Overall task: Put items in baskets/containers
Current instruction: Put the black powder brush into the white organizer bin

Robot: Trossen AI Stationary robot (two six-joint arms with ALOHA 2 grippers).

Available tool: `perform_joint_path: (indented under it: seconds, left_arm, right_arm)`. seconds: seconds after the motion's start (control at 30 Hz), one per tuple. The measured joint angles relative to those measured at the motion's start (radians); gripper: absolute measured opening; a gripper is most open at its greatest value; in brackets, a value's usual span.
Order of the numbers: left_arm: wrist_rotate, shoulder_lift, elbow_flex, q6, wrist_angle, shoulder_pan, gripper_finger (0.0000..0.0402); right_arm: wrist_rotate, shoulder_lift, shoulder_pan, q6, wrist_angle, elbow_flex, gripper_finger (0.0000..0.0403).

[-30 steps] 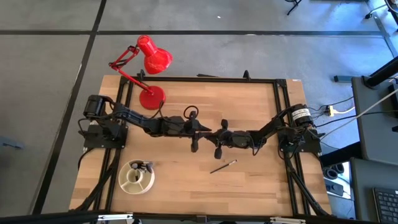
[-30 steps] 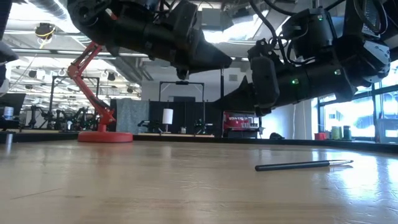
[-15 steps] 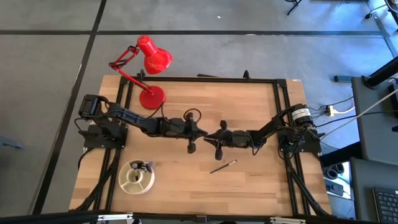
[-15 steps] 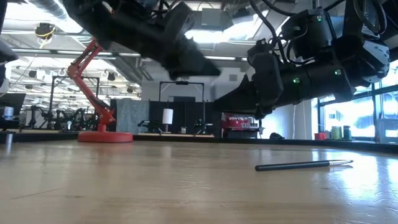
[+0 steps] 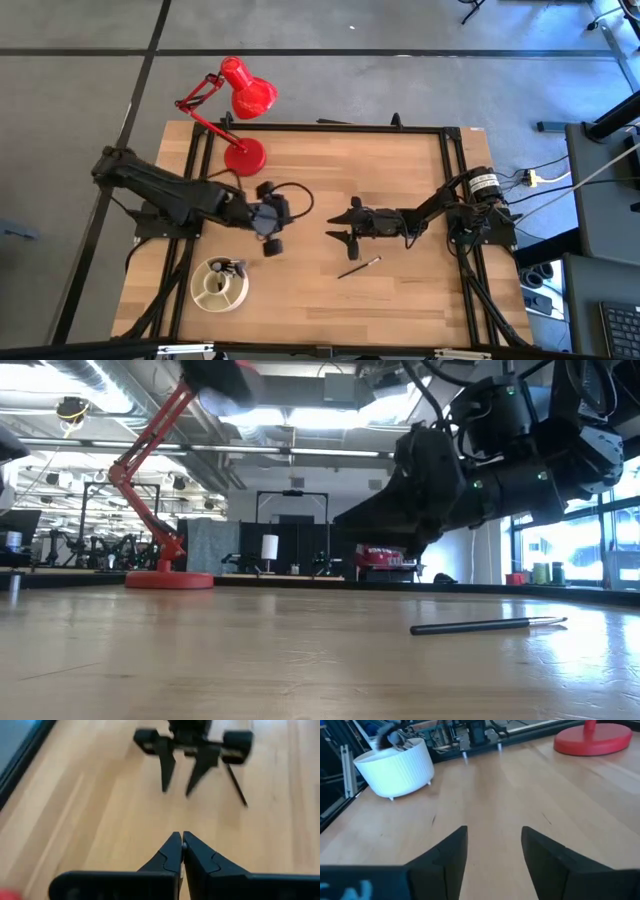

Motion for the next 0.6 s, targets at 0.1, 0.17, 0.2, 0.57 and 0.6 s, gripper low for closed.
perform_joint_path:
  seconds: [0.1,0.17,0.2,0.57,0.6]
  left_arm:
    - [0.047,-0.008,0.1,-0.073,-0.219,-0.046,0.0004]
    - [0.094,-0.008,0.135,-0.142,-0.316,-0.079,0.0004]
    - [0.116,-0.008,0.145,-0.179,-0.355,-0.095,0.0004]
    - [-0.026,-0.018,0.148,-0.358,-0.401,-0.328,0.0006]
    - [-0.037,-0.019,0.148,-0.38,-0.403,-0.343,0.0006]
  right_arm:
    - [0.001,0.0,-0.003,0.003,-0.005,0.0,0.0181]
    - [0.0,0.0,-0.003,0.013,-0.008,0.0,0.0178]
    - [0.0,0.0,-0.003,0.018,-0.007,0.0,0.0176]
    - [-0.002,0.0,-0.012,0.03,-0.023,0.0,0.0167]
    - [-0.002,0.0,-0.013,0.03,-0.023,0.0,0.0167]
